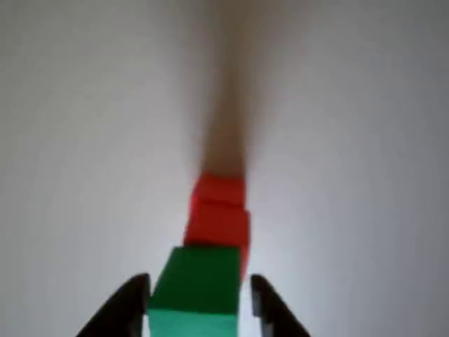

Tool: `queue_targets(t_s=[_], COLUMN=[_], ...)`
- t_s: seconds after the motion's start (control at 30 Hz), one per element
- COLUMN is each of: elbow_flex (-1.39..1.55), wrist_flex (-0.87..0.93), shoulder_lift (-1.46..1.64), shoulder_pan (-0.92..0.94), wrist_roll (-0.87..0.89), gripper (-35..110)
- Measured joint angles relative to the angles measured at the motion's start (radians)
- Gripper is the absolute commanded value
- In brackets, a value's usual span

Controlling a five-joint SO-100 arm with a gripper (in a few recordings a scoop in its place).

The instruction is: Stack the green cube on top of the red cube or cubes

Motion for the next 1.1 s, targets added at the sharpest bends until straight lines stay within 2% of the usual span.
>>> queue_targets(t_s=[0.27,0.67,1.1], elbow_flex=[-0.063,-0.063,-0.060], wrist_flex=[0.054,0.132,0.256], shoulder_lift=[0.009,0.244,0.718], shoulder_pan=[0.008,0.008,-0.055], wrist_roll=[-0.009,-0.018,-0.023], gripper=[18,17,12])
